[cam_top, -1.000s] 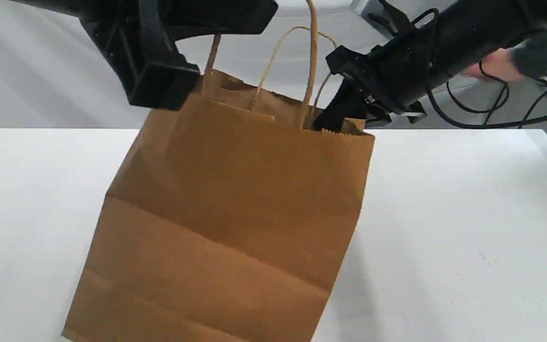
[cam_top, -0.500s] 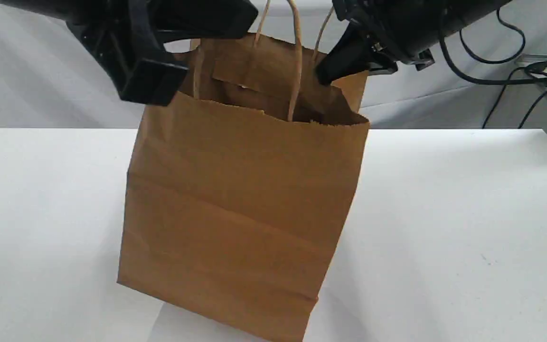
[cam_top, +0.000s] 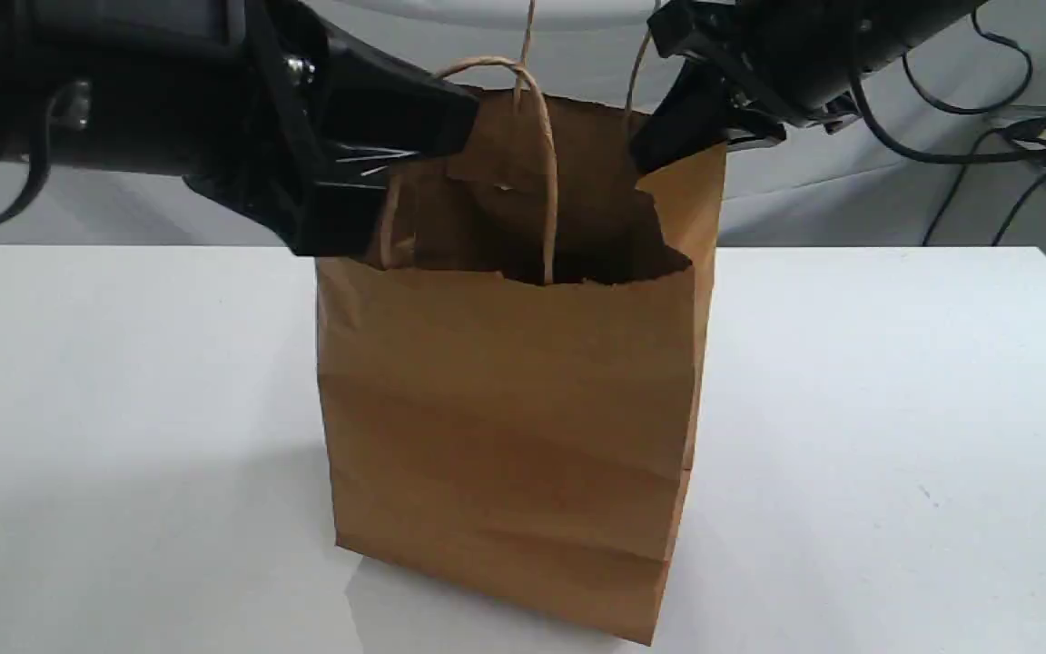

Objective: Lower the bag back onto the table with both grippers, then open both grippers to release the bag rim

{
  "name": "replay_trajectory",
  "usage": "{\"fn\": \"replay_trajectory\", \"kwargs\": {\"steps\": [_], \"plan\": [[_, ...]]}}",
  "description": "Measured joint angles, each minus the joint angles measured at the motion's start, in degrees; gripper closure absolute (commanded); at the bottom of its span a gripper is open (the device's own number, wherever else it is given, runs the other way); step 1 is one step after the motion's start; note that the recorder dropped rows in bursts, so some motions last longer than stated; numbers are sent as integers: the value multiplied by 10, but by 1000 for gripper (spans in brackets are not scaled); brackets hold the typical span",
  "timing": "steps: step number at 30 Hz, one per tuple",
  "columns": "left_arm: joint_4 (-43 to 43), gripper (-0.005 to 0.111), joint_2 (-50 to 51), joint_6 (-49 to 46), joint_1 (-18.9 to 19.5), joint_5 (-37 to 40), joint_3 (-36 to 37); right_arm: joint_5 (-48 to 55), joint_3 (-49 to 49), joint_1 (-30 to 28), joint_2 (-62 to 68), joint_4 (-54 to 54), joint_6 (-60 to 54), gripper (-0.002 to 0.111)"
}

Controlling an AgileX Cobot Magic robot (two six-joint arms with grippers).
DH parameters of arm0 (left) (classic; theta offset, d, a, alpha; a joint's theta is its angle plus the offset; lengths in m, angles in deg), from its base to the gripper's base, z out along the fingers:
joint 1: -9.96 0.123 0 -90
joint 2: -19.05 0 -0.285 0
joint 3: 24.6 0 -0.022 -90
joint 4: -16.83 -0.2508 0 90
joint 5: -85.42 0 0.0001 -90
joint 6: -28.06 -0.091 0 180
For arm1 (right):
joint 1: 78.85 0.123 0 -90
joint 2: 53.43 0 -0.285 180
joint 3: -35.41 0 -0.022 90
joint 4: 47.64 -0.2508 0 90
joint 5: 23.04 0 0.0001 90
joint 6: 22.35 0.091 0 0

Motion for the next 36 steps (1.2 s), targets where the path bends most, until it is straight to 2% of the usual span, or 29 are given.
{"fn": "replay_trajectory", "kwargs": {"steps": [6,12,25,31,36], "plan": [[49,107,-28,-7,0,-46,46,0,0,0,0,11,0,108],[62,107,-31,-9,0,-73,79,0,0,4,13,32,0,108],[87,104,-31,-14,0,-83,82,0,0,7,16,39,0,108],[95,81,-31,-14,0,-63,82,0,0,7,16,48,0,108],[96,52,-31,0,0,-60,82,0,0,7,16,49,0,108]]}}
